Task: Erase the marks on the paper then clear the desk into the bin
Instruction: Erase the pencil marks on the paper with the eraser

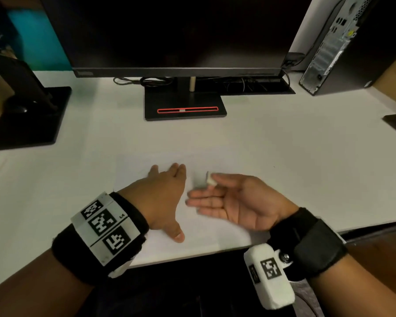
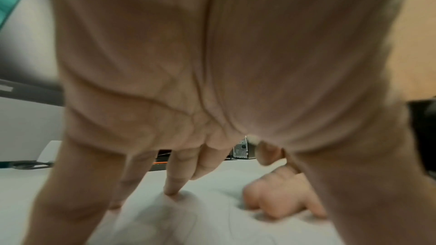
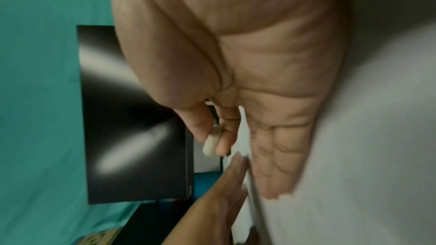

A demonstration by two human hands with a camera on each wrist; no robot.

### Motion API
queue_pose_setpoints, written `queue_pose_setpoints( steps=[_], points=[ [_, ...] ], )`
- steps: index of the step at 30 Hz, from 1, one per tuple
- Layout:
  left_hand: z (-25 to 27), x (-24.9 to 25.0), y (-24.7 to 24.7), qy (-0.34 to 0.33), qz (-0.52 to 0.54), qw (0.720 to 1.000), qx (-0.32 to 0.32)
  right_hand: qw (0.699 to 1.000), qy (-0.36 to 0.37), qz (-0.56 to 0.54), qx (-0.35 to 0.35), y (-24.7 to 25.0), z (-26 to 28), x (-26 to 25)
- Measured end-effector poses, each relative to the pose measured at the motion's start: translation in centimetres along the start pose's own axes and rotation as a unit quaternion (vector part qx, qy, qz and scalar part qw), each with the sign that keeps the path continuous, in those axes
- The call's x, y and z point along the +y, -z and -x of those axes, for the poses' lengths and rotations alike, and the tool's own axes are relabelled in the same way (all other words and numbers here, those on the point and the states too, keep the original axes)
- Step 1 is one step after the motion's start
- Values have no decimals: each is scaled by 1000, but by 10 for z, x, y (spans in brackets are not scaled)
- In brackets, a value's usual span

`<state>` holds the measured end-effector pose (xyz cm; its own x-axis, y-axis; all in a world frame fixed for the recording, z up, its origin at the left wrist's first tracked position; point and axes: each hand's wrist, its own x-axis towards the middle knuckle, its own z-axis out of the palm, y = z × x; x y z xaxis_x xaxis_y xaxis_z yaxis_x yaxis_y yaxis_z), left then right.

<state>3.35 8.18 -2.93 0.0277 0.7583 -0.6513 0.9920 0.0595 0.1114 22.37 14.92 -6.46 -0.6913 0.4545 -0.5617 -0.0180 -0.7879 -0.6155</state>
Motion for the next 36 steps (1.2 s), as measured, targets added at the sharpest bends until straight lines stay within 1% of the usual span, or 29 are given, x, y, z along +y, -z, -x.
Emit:
queue_pose_setpoints(
  steps=[1,2,3,4,5,6,7,8,9,10,11,12,13,14,15,18,19,21,22,25,26,30,31,33,35,36],
  points=[
    [1,-1,0,0,-3,1000,0,999,14,-27,19,8,-3,-5],
    [1,-1,0,0,-4,1000,-2,993,52,-86,60,18,-5,-13],
    [2,-1,0,1,-6,1000,-4,976,111,-152,108,30,-7,-23],
    [1,-1,0,1,-9,1000,-6,951,173,-203,155,40,-7,-34],
    [1,0,0,1,-12,1000,-8,924,230,-231,199,48,-5,-43],
    [1,0,1,0,-15,1000,-9,906,272,-232,227,51,0,-49],
    [1,0,2,-2,-18,1000,-10,902,294,-212,234,51,4,-51],
    [1,0,3,-4,-22,1000,-13,913,289,-181,223,47,8,-51],
    [1,0,4,-6,-25,1000,-18,934,264,-130,205,41,11,-49],
    [2,1,5,-8,-26,999,-22,955,224,-45,188,33,14,-45],
    [1,1,7,-10,-27,999,-19,966,181,72,172,27,16,-41],
    [1,0,9,-12,-24,1000,-12,956,146,204,155,21,18,-38],
    [-1,0,11,-13,-19,1000,1,928,123,324,140,18,18,-36],
    [-3,-1,13,-14,-13,1000,15,890,112,422,134,16,17,-36],
    [-5,-1,15,-15,-8,999,27,852,110,495,135,15,16,-39],
    [-13,1,19,-10,-14,999,48,753,126,628,148,13,9,-53],
    [-15,2,20,-5,-23,999,48,730,132,654,146,13,7,-57],
    [-20,3,23,5,-36,998,42,705,140,683,132,12,1,-62],
    [-22,4,24,12,-38,999,37,699,143,689,123,11,-2,-64],
    [-26,4,25,34,-48,998,16,700,149,689,112,12,-13,-68],
    [-27,4,25,37,-51,998,13,693,152,696,112,14,-16,-69],
    [-27,3,24,40,-50,998,17,625,144,763,75,14,-21,-76],
    [-27,2,23,39,-49,998,19,614,139,774,71,15,-23,-79],
    [-29,1,21,36,-51,998,23,596,147,784,94,19,-28,-85],
    [-30,0,20,35,-51,998,25,572,168,794,121,22,-32,-88],
    [-30,0,20,36,-52,998,25,564,170,800,114,20,-34,-85]
  ],
)
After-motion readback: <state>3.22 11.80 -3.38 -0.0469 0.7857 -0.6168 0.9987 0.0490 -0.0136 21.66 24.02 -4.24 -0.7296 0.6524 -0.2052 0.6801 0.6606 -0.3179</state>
